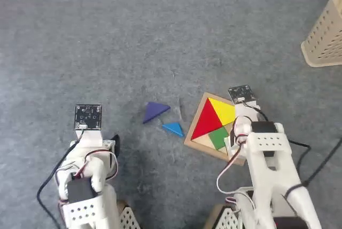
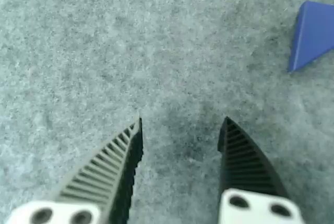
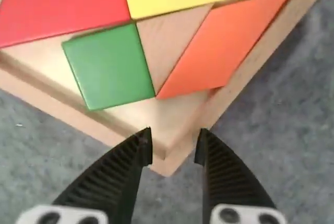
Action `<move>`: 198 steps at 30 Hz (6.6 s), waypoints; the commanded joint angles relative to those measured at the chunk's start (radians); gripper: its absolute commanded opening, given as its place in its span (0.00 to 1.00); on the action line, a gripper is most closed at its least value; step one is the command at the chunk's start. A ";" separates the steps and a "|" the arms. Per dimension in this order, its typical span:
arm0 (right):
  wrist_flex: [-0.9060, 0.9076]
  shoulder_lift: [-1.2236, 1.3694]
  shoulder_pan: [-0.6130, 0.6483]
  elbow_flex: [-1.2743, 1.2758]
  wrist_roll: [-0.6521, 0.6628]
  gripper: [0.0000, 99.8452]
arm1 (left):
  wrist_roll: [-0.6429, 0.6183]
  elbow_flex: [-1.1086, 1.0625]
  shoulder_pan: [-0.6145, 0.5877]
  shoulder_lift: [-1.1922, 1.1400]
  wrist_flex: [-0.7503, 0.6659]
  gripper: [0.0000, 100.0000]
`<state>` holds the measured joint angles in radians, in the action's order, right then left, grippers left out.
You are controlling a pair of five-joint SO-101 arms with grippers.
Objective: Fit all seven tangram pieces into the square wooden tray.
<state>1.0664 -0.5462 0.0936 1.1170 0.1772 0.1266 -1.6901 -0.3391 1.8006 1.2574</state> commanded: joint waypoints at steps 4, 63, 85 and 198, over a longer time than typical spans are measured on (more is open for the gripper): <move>-0.056 0.071 -0.013 -0.006 0.012 0.14 | -0.008 0.004 -0.005 0.017 0.006 0.23; -0.097 0.268 -0.088 -0.414 0.043 0.21 | -0.008 0.004 -0.005 0.017 0.006 0.23; 0.001 0.421 0.625 -0.660 0.170 0.16 | -0.008 0.004 -0.005 0.017 0.006 0.23; 0.041 0.891 0.644 -1.010 -0.864 0.27 | -0.008 0.004 -0.005 0.017 0.006 0.23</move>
<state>1.1109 0.3590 0.7258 0.1473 -0.6805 0.1266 -1.6901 -0.3391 1.8006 1.2574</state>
